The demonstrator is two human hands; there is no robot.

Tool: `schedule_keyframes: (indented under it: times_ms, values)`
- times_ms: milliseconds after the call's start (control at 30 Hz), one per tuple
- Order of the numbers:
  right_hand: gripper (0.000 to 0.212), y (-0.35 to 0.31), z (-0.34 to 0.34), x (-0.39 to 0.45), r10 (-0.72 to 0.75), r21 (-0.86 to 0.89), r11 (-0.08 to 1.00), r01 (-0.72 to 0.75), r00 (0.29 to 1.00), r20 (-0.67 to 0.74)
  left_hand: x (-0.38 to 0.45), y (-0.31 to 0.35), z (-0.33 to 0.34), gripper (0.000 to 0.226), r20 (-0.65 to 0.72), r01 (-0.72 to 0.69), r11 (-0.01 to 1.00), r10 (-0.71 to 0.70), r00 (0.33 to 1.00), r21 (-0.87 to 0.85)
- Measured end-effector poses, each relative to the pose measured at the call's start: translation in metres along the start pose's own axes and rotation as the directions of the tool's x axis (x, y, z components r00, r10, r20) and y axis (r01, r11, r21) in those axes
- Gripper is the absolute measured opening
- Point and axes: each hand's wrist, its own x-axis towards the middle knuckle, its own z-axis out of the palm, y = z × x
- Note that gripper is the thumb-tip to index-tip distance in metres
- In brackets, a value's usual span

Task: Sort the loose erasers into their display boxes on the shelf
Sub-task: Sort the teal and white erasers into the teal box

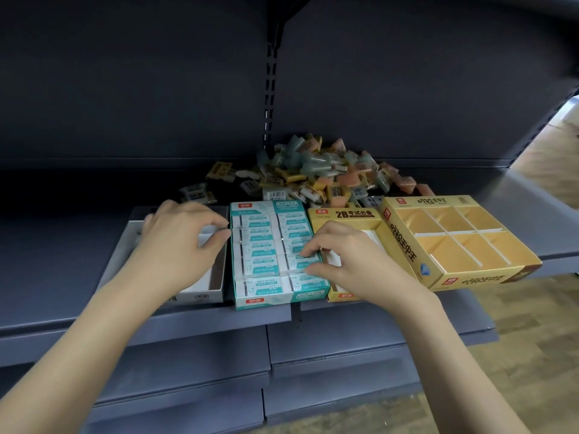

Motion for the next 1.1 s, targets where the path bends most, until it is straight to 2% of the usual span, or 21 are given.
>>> schedule_keyframes:
  times_ms: [267, 433, 600, 933, 1100]
  values:
    - [0.029, 0.008, 0.002, -0.001, -0.027, -0.066, 0.998, 0.025, 0.999, -0.017, 0.013, 0.015, 0.012, 0.020, 0.029, -0.031, 0.998, 0.033, 0.999, -0.049]
    - [0.050, 0.016, -0.007, -0.001, -0.046, -0.106, 0.994, 0.040, 0.997, -0.063, 0.022, 0.024, 0.019, 0.021, 0.029, -0.058, 0.997, 0.060, 0.998, -0.058]
    - [0.042, 0.039, -0.021, 0.000, -0.086, -0.152, 0.986, 0.068, 0.990, -0.111, 0.038, 0.037, 0.030, 0.020, 0.029, -0.069, 0.995, 0.071, 0.997, -0.075]
    - [0.036, 0.089, -0.063, 0.022, -0.167, -0.185, 0.971, 0.151, 0.983, -0.071, 0.059, 0.073, 0.041, 0.015, 0.029, -0.056, 0.994, 0.059, 0.998, -0.090]
    - [0.027, 0.102, -0.088, 0.031, -0.221, -0.271, 0.941, 0.201, 0.974, -0.044, 0.064, 0.089, 0.037, 0.031, 0.038, -0.024, 0.999, 0.025, 0.999, -0.031]
